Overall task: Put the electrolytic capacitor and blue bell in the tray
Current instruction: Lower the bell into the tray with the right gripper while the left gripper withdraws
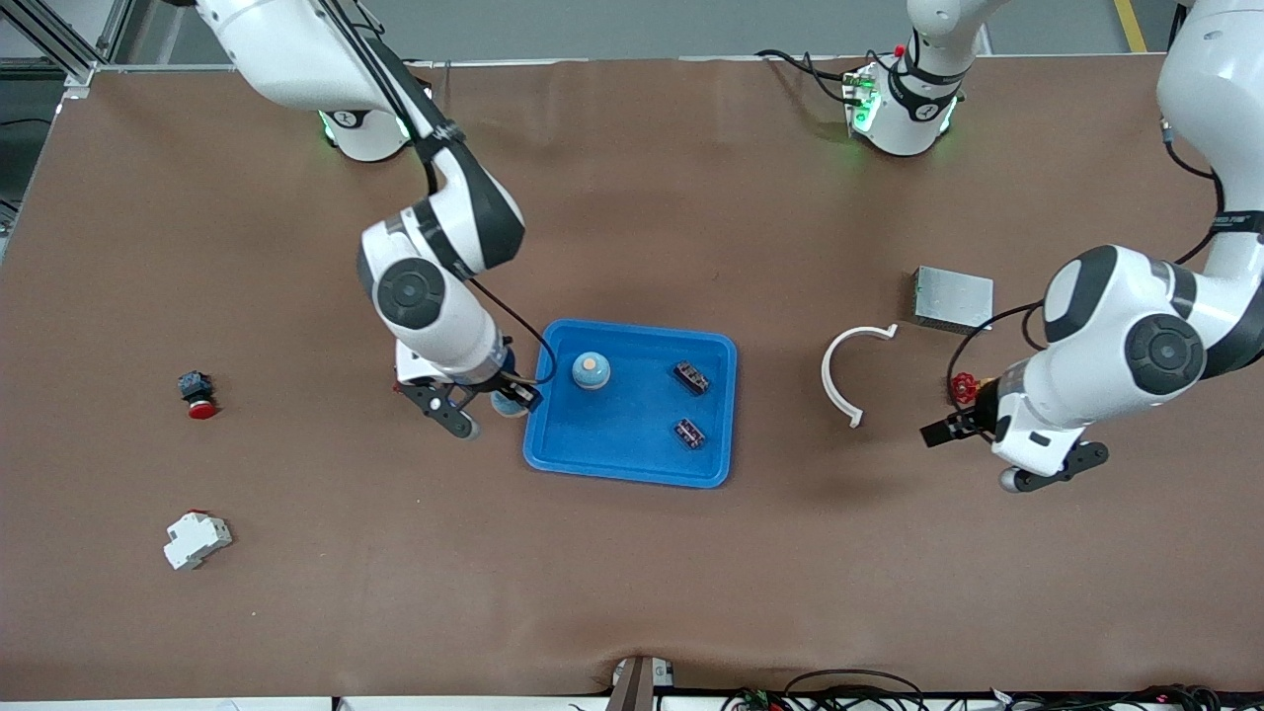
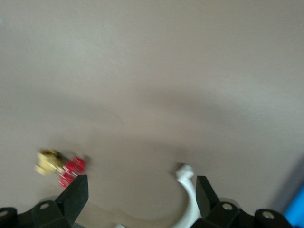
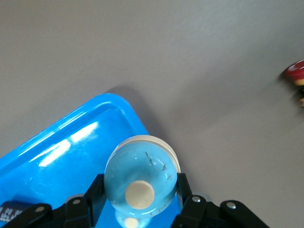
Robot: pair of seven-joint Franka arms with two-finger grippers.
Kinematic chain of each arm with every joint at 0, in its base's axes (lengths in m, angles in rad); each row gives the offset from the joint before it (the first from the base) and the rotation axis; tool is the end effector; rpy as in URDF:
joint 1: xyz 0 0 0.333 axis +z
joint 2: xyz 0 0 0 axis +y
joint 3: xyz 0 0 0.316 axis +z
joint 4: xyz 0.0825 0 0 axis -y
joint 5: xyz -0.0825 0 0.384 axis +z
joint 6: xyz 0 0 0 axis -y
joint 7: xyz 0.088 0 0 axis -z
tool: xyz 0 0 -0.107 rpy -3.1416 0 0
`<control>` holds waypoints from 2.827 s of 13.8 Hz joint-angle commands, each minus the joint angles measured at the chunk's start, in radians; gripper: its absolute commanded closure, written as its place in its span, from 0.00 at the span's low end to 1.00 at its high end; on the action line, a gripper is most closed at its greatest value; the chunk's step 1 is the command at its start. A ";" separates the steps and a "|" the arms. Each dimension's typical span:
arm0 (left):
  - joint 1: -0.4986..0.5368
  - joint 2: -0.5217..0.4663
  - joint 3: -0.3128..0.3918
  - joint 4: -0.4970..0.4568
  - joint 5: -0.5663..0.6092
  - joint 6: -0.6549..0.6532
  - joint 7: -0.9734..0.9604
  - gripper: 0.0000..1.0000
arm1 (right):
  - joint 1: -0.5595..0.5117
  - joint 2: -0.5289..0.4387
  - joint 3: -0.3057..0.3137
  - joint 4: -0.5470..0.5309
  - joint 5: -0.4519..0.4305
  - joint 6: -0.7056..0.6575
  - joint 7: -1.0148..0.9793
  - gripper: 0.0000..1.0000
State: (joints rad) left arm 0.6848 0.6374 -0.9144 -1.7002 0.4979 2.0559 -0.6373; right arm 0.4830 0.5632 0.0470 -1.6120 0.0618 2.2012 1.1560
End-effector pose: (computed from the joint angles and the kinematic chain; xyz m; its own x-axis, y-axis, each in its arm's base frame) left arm 0.6579 -0.0507 0.3341 0.9658 0.2575 -0.0317 0.2588 -0.9648 0.0462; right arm 0.5982 0.3481 0.3016 0.7838 -0.6182 -0.0595 -0.6209 -0.7821 -0.0531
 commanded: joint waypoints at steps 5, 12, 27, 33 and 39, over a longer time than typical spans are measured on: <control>0.166 -0.001 -0.018 -0.036 0.073 0.061 0.255 0.00 | 0.037 0.145 -0.010 0.138 -0.017 -0.008 0.080 1.00; 0.168 0.012 0.040 0.008 0.071 0.072 0.255 0.00 | 0.052 0.195 -0.010 0.188 -0.016 0.003 0.117 1.00; 0.216 -0.264 0.120 -0.088 -0.212 0.061 0.577 0.00 | 0.137 0.270 -0.016 0.242 -0.080 0.005 0.241 1.00; 0.219 -0.453 0.112 -0.124 -0.338 0.059 0.582 0.00 | 0.137 0.311 -0.019 0.267 -0.088 0.046 0.248 1.00; 0.203 -0.464 0.091 -0.044 -0.343 0.023 0.577 0.00 | 0.144 0.365 -0.036 0.330 -0.096 0.046 0.266 1.00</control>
State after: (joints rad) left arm 0.8920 0.1620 -0.8244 -1.7696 0.1793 2.1085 -0.0789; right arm 0.6112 0.8966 0.0268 -1.3276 -0.0156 2.2525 1.3945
